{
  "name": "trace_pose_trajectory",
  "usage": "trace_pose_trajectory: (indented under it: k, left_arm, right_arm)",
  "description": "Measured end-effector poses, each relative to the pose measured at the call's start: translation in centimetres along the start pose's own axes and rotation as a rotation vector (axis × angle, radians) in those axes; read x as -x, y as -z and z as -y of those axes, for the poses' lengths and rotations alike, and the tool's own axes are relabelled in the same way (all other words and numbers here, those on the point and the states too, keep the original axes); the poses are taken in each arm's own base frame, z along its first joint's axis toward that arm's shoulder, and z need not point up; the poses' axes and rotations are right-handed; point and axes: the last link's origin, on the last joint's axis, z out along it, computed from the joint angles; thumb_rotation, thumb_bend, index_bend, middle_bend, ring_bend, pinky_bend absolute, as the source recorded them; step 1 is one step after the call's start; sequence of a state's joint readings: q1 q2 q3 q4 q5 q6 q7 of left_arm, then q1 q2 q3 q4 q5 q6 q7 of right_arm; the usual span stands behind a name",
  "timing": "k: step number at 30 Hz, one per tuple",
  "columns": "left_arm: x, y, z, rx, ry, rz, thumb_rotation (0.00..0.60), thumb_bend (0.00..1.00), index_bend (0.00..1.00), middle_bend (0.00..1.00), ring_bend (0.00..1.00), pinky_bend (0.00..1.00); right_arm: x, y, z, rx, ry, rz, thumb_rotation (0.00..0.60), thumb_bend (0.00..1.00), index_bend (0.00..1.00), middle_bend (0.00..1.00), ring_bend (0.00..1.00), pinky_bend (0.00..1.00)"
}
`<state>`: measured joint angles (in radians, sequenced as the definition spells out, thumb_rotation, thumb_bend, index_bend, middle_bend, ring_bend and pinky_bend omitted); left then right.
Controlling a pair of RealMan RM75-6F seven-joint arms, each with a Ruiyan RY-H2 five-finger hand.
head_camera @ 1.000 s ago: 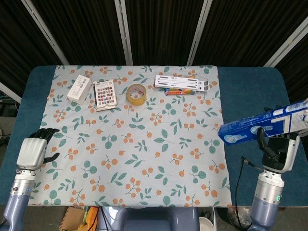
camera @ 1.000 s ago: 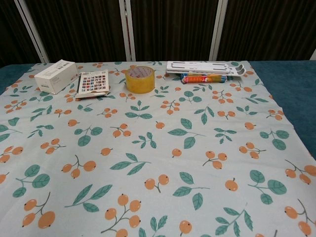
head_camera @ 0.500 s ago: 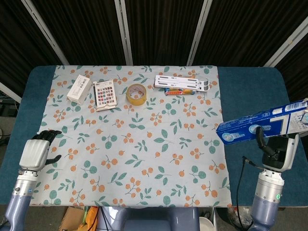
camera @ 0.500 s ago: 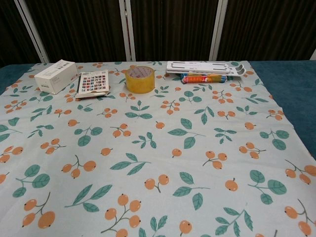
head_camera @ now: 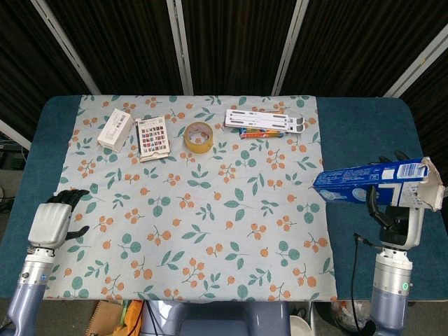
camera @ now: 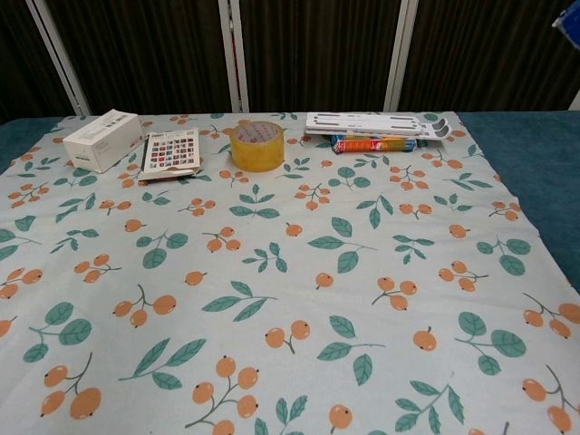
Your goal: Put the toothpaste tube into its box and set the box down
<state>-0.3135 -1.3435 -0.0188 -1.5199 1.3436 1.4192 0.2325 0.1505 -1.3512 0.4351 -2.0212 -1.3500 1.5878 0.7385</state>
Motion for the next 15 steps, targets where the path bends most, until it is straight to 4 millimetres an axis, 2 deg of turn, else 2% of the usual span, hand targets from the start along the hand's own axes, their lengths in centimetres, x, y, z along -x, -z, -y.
trace_pose_trajectory:
  k: [3,10,15]
  left_arm:
    - [0.0,0.0,0.0,-0.002,0.003,0.001,0.600,0.00,0.23,0.27,0.26,0.40]
    - [-0.1,0.0,0.0,-0.005,0.006,0.002,0.600,0.00,0.23,0.27,0.26,0.40]
    - [-0.1,-0.1,0.0,-0.004,0.002,0.002,0.600,0.00,0.23,0.27,0.26,0.40]
  right_arm:
    - [-0.2,0.0,-0.1,-0.002,0.021,-0.013,0.600,0.49,0.43,0.58,0.43,0.39]
    - [-0.2,0.1,-0.5,0.020,0.051,-0.004,0.600,0.49,0.43,0.58,0.44,0.39]
    - [-0.1,0.2,-1.2,0.070,0.149,0.044,0.600,0.49,0.43,0.58,0.44,0.39]
